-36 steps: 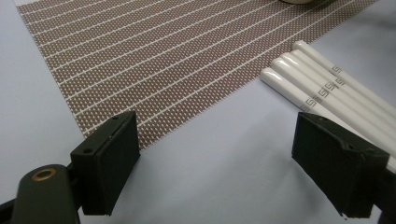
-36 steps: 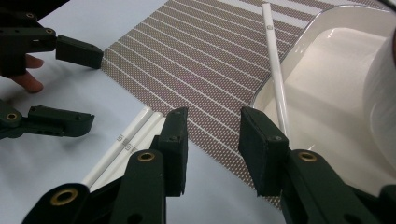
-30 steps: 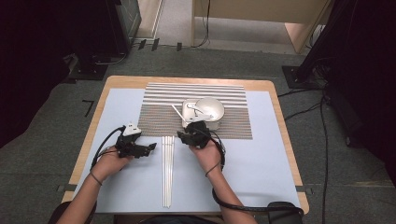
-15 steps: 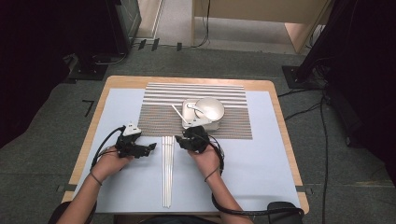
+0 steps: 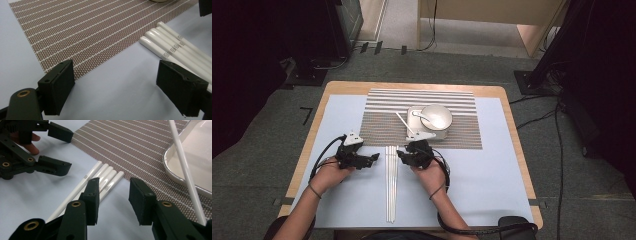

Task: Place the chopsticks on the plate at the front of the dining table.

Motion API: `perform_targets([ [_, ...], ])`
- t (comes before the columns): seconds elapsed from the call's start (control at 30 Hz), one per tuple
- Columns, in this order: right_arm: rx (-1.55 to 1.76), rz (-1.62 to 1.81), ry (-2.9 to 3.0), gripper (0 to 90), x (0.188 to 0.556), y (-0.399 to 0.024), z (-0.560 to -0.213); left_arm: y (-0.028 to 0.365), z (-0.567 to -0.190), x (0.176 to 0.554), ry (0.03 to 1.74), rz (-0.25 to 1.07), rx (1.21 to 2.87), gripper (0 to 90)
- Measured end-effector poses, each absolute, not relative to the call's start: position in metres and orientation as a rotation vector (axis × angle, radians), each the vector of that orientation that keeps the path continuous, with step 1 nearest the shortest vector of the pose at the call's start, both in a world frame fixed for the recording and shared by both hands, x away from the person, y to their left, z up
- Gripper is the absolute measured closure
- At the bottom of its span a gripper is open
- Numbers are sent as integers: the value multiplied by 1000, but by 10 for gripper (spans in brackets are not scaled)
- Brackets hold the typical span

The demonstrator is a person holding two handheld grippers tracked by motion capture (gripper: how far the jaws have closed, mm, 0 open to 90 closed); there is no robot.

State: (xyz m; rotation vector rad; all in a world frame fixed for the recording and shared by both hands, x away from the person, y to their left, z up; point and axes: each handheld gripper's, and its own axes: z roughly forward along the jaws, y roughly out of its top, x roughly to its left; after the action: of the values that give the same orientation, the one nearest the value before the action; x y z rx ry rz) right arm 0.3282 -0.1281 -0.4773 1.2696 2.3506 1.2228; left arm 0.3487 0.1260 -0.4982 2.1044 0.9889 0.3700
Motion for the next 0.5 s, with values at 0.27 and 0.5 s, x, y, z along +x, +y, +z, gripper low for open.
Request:
perform_targets([
  [0.27,1264,1228,2358,599,324,-124,-483,126,-498,349,989,372,2105,146],
  [0.5,1258,1228,2364,599,324,-120,-486,126,-498,349,988,372,2106,146],
])
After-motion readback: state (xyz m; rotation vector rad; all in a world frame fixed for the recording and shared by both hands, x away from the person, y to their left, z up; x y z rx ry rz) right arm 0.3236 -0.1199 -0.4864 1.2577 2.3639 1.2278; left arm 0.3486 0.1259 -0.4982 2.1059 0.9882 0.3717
